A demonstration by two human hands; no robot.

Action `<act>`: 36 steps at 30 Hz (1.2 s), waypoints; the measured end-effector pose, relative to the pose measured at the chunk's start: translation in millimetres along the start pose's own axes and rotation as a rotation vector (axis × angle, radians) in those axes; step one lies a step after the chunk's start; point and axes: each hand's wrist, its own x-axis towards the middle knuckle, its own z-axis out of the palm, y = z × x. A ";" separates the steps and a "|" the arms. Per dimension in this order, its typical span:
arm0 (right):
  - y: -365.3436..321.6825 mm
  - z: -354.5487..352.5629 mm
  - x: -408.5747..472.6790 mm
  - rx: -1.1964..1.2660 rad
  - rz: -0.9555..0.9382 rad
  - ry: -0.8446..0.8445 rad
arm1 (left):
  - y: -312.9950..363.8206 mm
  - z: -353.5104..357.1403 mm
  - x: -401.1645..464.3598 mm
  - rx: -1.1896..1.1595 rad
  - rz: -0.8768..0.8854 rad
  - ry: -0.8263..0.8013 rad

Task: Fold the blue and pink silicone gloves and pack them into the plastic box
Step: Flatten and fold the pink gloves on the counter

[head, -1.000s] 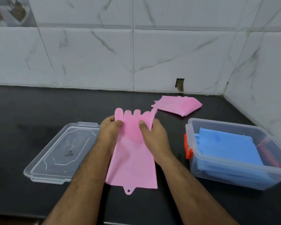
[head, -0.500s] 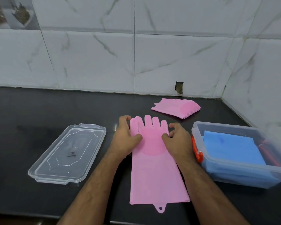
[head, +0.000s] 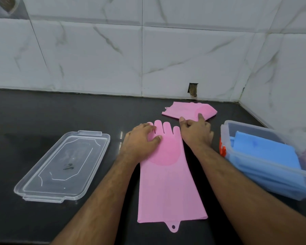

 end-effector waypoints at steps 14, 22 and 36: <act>-3.0 -8.8 -18.3 0.385 -0.276 0.340 | 1.6 -4.4 -6.4 -0.180 0.078 0.157; -16.4 -34.3 -53.4 0.799 -0.601 0.662 | 12.5 -3.5 -13.8 -0.218 0.202 0.183; -29.4 -20.5 -57.0 1.016 -0.583 0.315 | 47.5 3.7 -24.4 -0.550 0.347 0.200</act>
